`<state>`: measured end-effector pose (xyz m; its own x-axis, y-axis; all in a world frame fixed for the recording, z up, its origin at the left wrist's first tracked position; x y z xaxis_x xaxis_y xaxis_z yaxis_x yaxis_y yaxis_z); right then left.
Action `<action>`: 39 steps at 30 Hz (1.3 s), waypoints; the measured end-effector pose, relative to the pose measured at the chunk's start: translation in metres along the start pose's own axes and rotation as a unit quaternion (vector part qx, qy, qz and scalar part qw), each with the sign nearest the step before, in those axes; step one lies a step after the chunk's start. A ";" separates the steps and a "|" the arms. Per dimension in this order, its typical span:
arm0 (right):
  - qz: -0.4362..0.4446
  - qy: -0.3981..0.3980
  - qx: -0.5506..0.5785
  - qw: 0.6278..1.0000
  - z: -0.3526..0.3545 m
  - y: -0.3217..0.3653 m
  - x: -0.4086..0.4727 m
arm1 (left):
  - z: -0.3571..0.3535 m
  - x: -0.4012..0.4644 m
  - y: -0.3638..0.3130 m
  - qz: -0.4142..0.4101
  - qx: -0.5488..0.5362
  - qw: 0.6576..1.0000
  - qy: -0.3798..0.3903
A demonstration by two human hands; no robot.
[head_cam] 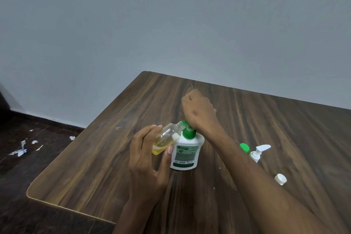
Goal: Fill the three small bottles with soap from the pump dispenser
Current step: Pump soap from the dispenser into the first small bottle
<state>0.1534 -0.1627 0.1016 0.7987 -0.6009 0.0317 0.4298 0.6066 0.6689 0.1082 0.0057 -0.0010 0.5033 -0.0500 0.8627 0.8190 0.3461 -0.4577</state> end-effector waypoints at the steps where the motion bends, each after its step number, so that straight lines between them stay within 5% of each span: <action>1: 0.008 -0.008 0.006 1.000 0.001 0.001 0.000 | 0.000 0.000 0.000 -0.001 -0.001 1.000 0.000; 39: 0.010 0.002 0.001 1.000 -0.003 0.001 0.002 | -0.002 0.001 0.001 -0.006 -0.006 1.000 0.008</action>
<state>0.1569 -0.1619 0.1003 0.8092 -0.5861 0.0416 0.4127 0.6173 0.6699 0.1101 0.0044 -0.0010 0.4971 -0.0692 0.8649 0.8285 0.3341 -0.4495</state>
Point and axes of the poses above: each hand's wrist, its own x-axis towards the middle knuckle, its own z-axis out of the back of the hand, y = z × x, the point moved 6 cm from there along x, towards the middle knuckle, and after that the axes turned 10 degrees about -z, right-handed, at the moved point
